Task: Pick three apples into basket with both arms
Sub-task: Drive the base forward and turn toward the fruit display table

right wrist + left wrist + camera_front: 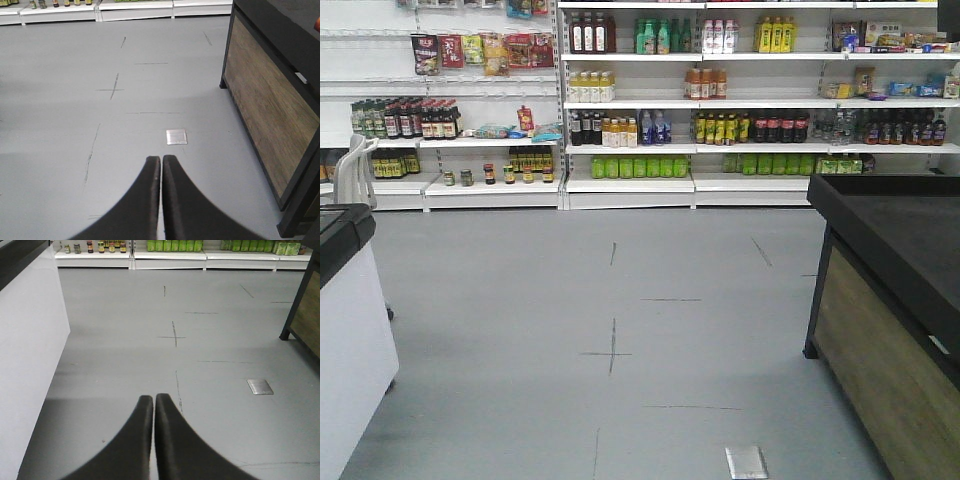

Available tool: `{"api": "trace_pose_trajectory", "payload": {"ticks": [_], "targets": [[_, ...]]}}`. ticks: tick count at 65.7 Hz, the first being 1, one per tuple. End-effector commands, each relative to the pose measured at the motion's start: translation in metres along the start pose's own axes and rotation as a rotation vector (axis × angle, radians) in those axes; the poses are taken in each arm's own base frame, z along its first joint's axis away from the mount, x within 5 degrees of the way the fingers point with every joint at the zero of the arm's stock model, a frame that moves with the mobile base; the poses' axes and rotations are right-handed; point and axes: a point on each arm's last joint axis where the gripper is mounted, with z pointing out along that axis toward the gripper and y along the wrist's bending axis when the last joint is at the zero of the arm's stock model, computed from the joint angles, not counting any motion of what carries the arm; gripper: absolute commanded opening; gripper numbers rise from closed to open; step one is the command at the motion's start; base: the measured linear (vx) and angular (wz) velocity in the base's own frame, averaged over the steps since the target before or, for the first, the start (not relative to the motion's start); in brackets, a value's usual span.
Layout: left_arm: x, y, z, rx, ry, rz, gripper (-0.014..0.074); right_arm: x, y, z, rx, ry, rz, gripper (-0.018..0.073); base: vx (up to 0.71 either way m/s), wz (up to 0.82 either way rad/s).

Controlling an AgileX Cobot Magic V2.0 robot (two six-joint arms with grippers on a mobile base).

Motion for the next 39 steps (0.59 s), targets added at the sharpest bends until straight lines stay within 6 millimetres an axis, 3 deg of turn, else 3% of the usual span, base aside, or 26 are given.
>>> {"api": "trace_pose_trajectory", "payload": {"ticks": [1,39], "targets": [[-0.0136,-0.0004,-0.0041,0.001,-0.097,-0.012,-0.0007,-0.0077,-0.0006,-0.0012,0.01,-0.084,-0.007,-0.0004,0.0,0.0],[-0.0136,-0.0004,-0.0041,0.001,-0.097,-0.012,-0.0007,-0.0078,-0.0006,-0.0012,0.01,-0.085,-0.007,-0.0004,0.0,0.0]]}}
